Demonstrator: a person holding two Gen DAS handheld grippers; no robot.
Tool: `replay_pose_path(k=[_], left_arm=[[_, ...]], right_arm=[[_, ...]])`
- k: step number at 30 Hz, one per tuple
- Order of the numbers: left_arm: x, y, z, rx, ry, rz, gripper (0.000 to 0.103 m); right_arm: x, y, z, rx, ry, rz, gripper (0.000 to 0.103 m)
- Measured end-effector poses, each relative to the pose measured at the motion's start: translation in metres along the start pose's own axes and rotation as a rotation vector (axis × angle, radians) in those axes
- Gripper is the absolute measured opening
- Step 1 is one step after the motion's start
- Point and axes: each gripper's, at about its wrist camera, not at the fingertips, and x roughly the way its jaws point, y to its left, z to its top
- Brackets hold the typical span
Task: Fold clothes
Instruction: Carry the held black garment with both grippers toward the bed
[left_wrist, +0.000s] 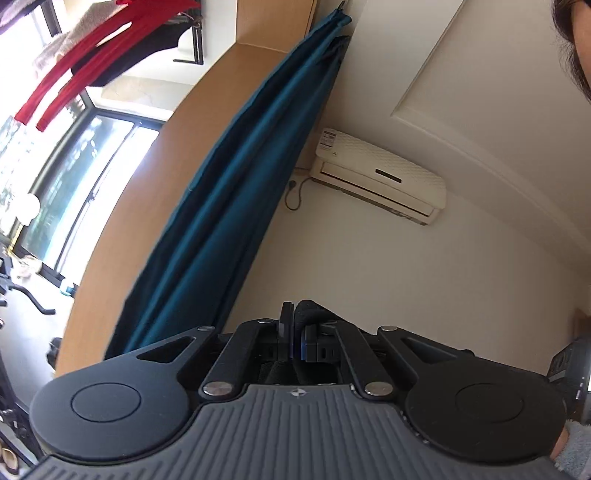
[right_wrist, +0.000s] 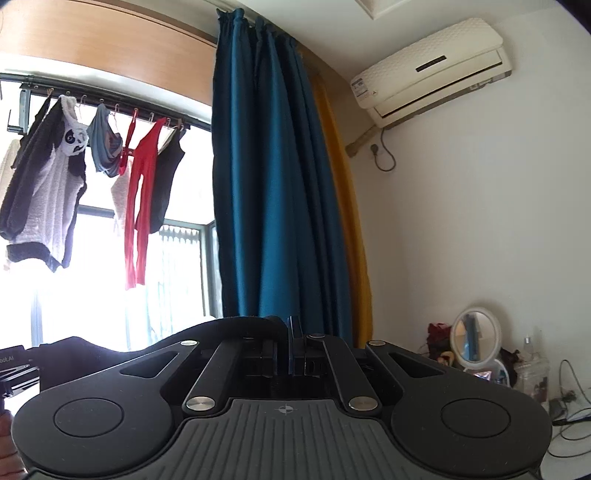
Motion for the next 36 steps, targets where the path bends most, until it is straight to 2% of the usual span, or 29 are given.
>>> replay_pose_path(k=[6,9,13,16,23,26,29,33,36], left_arm=[[0.022,-0.011,-0.023,-0.074,0.061,-0.185,0.003],[0.035,-0.037,-0.034,-0.09,0.093,-0.269,0.003],[0.048,-0.081,-0.038,-0.088,0.095,-0.38,0.003],[0.055,-0.125,-0.045,-0.07,0.096,-0.426,0.003],[0.062,-0.267,-0.092,-0.028,0.114,-0.449,0.003],[0.072,-0.334,-0.118,-0.042,0.132,-0.474,0.003],[0.081,-0.392,-0.145,-0.079,0.163,-0.534,0.003],[0.096,-0.448,-0.173,-0.132,0.203,-0.597,0.003],[0.114,-0.474,-0.191,-0.15,0.23,-0.631,0.003]], right_arm=[[-0.05,0.017,-0.01,-0.104,0.057,-0.138,0.004],[-0.078,0.027,-0.015,-0.175,0.105,-0.194,0.004],[-0.121,0.029,-0.014,-0.197,0.087,-0.245,0.004],[-0.155,0.022,-0.007,-0.191,0.054,-0.275,0.004],[-0.271,-0.028,0.006,-0.162,-0.007,-0.335,0.004],[-0.326,-0.053,0.013,-0.135,-0.007,-0.352,0.004],[-0.377,-0.072,0.016,-0.163,0.007,-0.383,0.004],[-0.425,-0.098,0.023,-0.149,0.042,-0.426,0.004],[-0.452,-0.111,0.028,-0.167,0.064,-0.446,0.004]])
